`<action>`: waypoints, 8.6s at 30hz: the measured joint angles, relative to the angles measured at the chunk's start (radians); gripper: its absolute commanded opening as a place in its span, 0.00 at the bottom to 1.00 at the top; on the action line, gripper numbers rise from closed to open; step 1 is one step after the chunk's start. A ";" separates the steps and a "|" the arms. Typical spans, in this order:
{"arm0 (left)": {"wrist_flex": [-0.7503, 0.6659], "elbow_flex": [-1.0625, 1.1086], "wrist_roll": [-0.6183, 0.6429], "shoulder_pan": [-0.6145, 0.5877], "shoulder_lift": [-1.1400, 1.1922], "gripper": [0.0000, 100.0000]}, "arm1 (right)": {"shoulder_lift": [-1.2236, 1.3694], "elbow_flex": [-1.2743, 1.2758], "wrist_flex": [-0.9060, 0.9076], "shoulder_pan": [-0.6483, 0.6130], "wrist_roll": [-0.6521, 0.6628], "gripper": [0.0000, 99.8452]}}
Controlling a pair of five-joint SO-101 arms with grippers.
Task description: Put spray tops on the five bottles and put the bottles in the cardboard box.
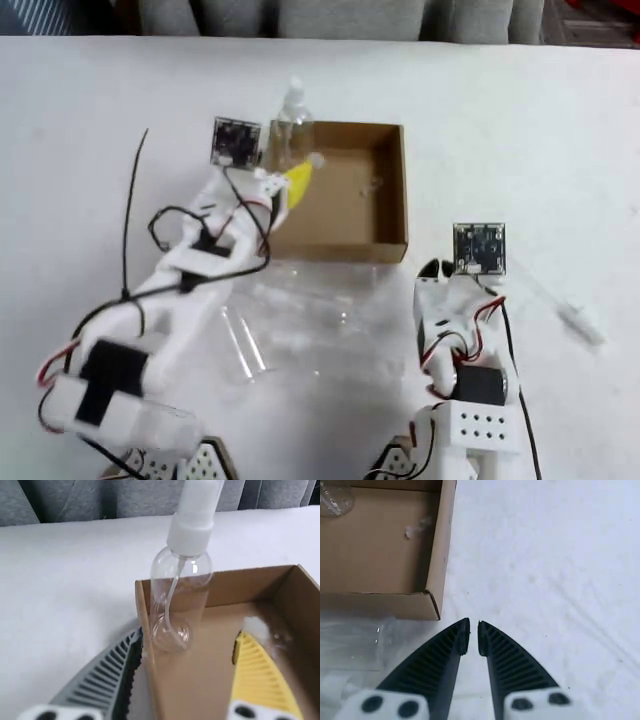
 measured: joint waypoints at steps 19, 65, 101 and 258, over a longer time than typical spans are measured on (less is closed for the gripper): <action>0.927 0.209 0.005 -0.083 -0.779 0.28 | 0.000 0.000 0.000 0.000 0.000 0.02; 1.350 0.083 0.221 -0.021 -0.420 0.07 | 0.000 0.000 0.008 0.000 0.000 0.02; 1.281 -0.017 0.207 -0.135 -0.281 0.29 | 0.000 0.000 0.008 0.000 0.000 0.02; 1.002 0.086 0.058 -0.100 -0.247 0.02 | 1.669 -1.381 0.534 0.741 -0.473 0.29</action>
